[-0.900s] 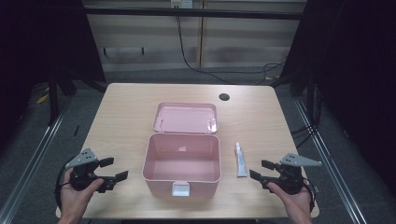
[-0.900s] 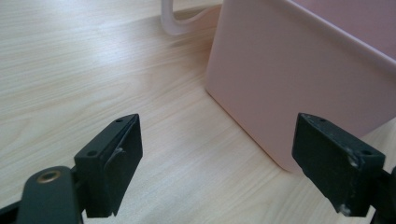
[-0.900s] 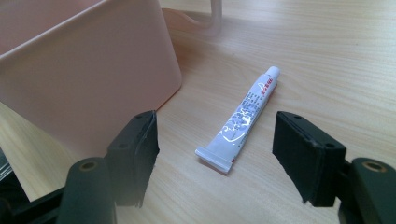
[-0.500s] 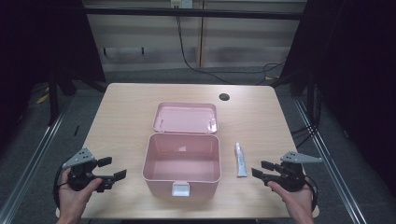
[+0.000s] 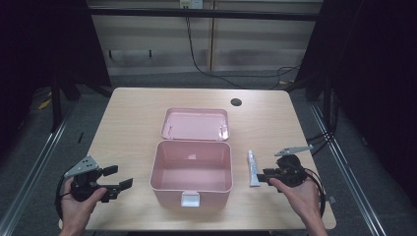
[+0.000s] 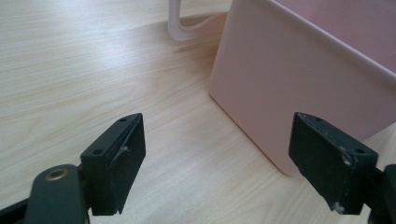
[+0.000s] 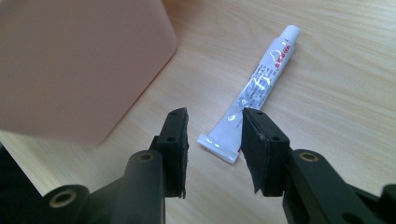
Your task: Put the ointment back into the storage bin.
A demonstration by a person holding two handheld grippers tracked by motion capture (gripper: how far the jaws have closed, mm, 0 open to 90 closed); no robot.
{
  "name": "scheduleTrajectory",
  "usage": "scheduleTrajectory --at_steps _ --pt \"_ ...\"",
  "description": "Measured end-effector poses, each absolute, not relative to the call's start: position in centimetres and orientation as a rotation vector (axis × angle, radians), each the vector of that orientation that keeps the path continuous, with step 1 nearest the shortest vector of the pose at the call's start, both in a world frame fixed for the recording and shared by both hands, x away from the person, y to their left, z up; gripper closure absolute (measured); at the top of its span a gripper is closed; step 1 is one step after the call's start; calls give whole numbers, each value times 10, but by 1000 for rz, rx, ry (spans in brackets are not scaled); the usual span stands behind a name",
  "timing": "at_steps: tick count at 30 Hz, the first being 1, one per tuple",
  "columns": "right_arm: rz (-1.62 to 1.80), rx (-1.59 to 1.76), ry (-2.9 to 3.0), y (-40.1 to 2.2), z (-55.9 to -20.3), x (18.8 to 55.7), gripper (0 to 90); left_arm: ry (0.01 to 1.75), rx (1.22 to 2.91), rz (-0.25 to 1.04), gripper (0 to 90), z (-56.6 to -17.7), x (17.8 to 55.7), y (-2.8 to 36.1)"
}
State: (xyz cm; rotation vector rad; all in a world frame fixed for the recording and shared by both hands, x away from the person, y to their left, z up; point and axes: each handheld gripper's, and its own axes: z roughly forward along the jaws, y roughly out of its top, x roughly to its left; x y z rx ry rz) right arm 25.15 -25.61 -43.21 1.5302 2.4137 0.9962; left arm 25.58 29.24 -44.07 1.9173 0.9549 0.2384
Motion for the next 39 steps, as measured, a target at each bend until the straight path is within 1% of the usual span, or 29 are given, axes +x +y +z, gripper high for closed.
scheduleTrajectory --at_steps 6,10,15,18,23,29,31,39 --pt "937 1624 2463 -254 -428 275 633 957 1917 232 189 -441 257 293" --pt "903 1711 2459 -255 -433 289 576 978 1940 242 189 -442 257 292" --pt "848 1770 2459 -253 -438 301 590 985 1929 242 189 -442 257 293" --pt "849 1785 2454 -250 -440 305 621 987 1931 245 189 -442 257 294" --pt "813 1796 2463 -244 -445 313 648 991 1933 237 189 -443 258 294" --pt "724 1815 2464 -246 -452 324 643 986 1929 237 189 -442 258 295" --pt "703 1818 2458 -246 -455 327 627 982 1934 238 189 -442 258 295" --pt "637 1818 2467 -237 -463 333 608 984 1936 239 189 -442 258 295"
